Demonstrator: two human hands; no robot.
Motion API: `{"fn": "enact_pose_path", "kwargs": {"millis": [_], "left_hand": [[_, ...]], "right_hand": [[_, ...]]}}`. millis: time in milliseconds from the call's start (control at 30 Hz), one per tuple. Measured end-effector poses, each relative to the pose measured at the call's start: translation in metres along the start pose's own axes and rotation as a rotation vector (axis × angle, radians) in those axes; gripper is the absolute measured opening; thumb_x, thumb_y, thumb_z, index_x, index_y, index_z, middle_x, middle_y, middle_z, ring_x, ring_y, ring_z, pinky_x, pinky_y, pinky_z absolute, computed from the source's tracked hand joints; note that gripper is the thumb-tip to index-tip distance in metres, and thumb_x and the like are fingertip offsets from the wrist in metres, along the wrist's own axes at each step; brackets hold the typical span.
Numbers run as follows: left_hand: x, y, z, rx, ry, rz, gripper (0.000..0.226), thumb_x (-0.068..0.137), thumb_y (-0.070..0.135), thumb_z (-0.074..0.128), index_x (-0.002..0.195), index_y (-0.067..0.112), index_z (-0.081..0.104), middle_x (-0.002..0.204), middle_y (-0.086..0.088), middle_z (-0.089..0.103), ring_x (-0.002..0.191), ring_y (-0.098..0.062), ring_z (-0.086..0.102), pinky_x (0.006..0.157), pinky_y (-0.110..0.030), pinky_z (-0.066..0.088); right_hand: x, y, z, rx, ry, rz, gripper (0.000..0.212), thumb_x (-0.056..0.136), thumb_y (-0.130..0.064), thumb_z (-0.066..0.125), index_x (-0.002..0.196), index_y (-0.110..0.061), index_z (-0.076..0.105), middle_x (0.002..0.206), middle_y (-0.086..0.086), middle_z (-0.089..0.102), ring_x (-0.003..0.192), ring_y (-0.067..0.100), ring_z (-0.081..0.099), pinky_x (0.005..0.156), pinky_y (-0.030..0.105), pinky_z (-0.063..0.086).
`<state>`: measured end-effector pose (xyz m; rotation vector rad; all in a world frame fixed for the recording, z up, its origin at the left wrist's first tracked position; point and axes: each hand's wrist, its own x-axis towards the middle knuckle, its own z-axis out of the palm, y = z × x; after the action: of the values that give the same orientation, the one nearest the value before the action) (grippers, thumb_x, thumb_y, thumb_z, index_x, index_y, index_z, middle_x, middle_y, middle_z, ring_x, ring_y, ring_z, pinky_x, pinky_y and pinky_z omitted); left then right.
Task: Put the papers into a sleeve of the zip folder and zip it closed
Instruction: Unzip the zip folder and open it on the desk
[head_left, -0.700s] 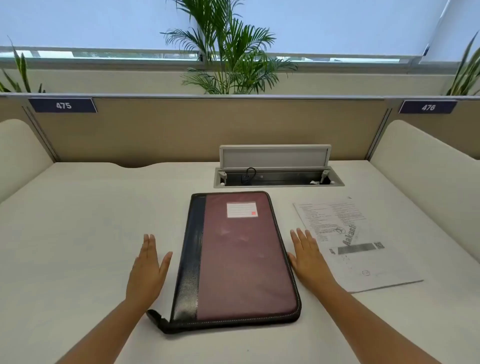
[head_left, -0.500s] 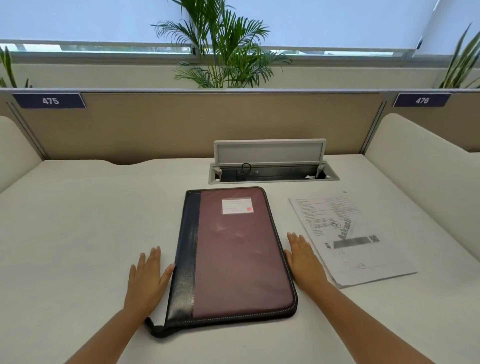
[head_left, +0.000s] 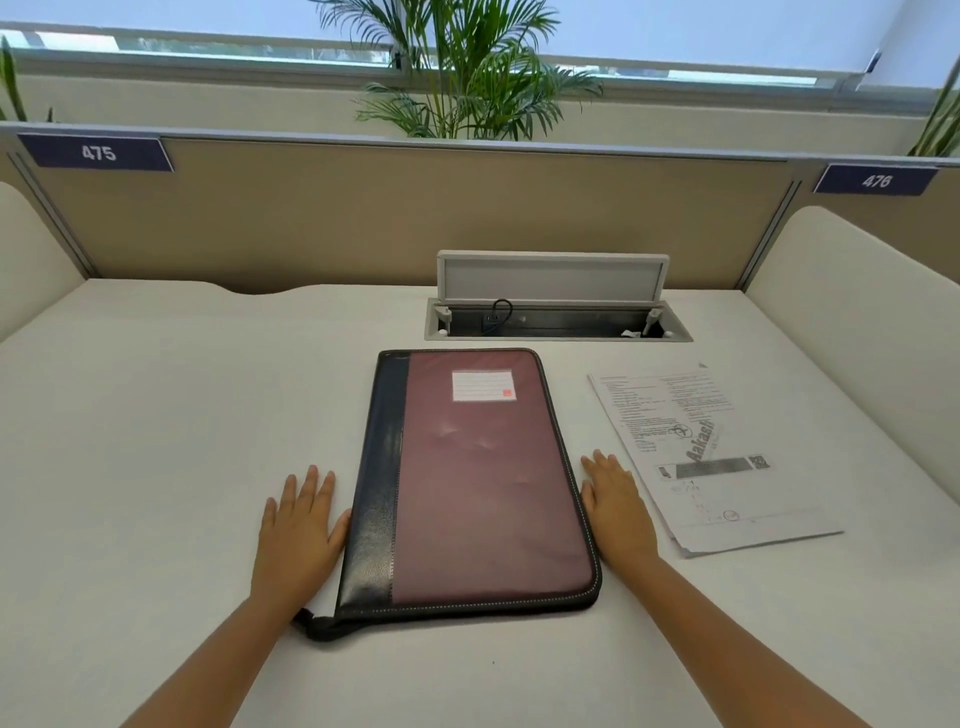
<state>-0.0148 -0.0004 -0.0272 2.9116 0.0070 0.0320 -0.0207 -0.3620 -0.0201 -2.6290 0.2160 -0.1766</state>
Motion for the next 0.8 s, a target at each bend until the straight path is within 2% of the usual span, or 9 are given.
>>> {"fn": "enact_pose_path", "kwargs": {"millis": [67,167,267,400,533,600,667,733,800], "left_hand": [[0.001,-0.002,0.000,0.005,0.004,0.014,0.071,0.084,0.059,0.004,0.145,0.027,0.021,0.155,-0.004,0.017,0.143,-0.029,0.011,0.114,-0.047,0.012],[0.003,-0.005,0.001,0.025,0.010,0.049,0.086,0.073,0.071,-0.018,0.141,0.039,0.023,0.154,-0.002,0.022,0.141,-0.033,0.015,0.112,-0.050,0.013],[0.001,-0.004,0.001,0.032,0.005,0.049,0.095,0.066,0.072,-0.028,0.140,0.042,0.023,0.153,0.000,0.023,0.141,-0.034,0.014,0.112,-0.051,0.013],[-0.001,0.000,-0.003,0.009,0.002,0.034,0.082,0.073,0.069,-0.017,0.139,0.043,0.024,0.153,0.000,0.024,0.142,-0.033,0.012,0.113,-0.050,0.012],[-0.002,0.000,-0.004,-0.041,-0.008,0.029,0.074,0.076,0.068,-0.006,0.139,0.043,0.025,0.153,0.001,0.024,0.142,-0.030,0.011,0.114,-0.047,0.008],[0.003,0.000,-0.005,-0.130,0.010,0.003,0.062,0.080,0.060,0.013,0.133,0.041,0.040,0.148,0.000,0.035,0.140,-0.029,0.018,0.113,-0.048,0.012],[0.011,0.000,-0.007,-0.207,0.067,-0.014,0.054,0.080,0.054,0.026,0.122,0.036,0.056,0.138,-0.003,0.048,0.133,-0.030,0.033,0.108,-0.050,0.024],[0.020,-0.001,-0.010,-0.264,0.119,-0.021,0.057,0.076,0.053,0.029,0.113,0.028,0.064,0.126,-0.007,0.056,0.119,-0.030,0.047,0.100,-0.047,0.035],[0.030,-0.001,-0.012,-0.281,0.136,-0.020,0.064,0.074,0.057,0.027,0.112,0.022,0.065,0.122,-0.010,0.058,0.114,-0.030,0.051,0.096,-0.045,0.038]], "right_hand": [[0.002,-0.001,-0.003,0.099,0.007,0.044,0.041,0.097,-0.016,0.037,0.139,-0.017,0.040,0.149,0.005,0.036,0.141,0.020,0.025,0.115,0.031,0.016],[0.008,-0.011,-0.013,0.274,0.026,0.134,0.049,0.096,-0.013,0.041,0.143,-0.018,0.030,0.143,0.008,0.044,0.130,0.026,0.042,0.105,0.034,0.032],[0.012,-0.029,-0.017,0.342,-0.034,0.163,0.054,0.097,-0.024,0.041,0.146,-0.017,0.020,0.146,0.010,0.040,0.131,0.027,0.042,0.106,0.036,0.032],[0.011,-0.051,-0.004,0.227,-0.095,0.043,0.059,0.095,-0.029,0.045,0.147,-0.014,0.020,0.149,0.006,0.034,0.135,0.023,0.036,0.110,0.037,0.030],[0.016,-0.058,-0.002,-0.007,-0.050,-0.015,0.059,0.095,-0.026,0.045,0.146,-0.012,0.020,0.146,0.011,0.037,0.132,0.027,0.037,0.109,0.039,0.033],[0.026,-0.059,-0.008,-0.090,-0.008,-0.073,0.064,0.091,-0.024,0.053,0.145,-0.011,0.022,0.143,0.013,0.040,0.129,0.028,0.041,0.107,0.041,0.035],[0.039,-0.059,-0.013,-0.141,-0.005,-0.122,0.068,0.087,-0.022,0.060,0.144,-0.012,0.025,0.140,0.014,0.043,0.127,0.030,0.043,0.106,0.044,0.036],[0.055,-0.060,-0.015,-0.200,-0.022,-0.153,0.068,0.085,-0.020,0.062,0.143,-0.013,0.028,0.139,0.015,0.043,0.126,0.032,0.043,0.105,0.046,0.036],[0.069,-0.062,-0.016,-0.266,-0.028,-0.196,0.065,0.085,-0.019,0.062,0.142,-0.014,0.031,0.139,0.015,0.043,0.125,0.033,0.043,0.106,0.046,0.036]]}}
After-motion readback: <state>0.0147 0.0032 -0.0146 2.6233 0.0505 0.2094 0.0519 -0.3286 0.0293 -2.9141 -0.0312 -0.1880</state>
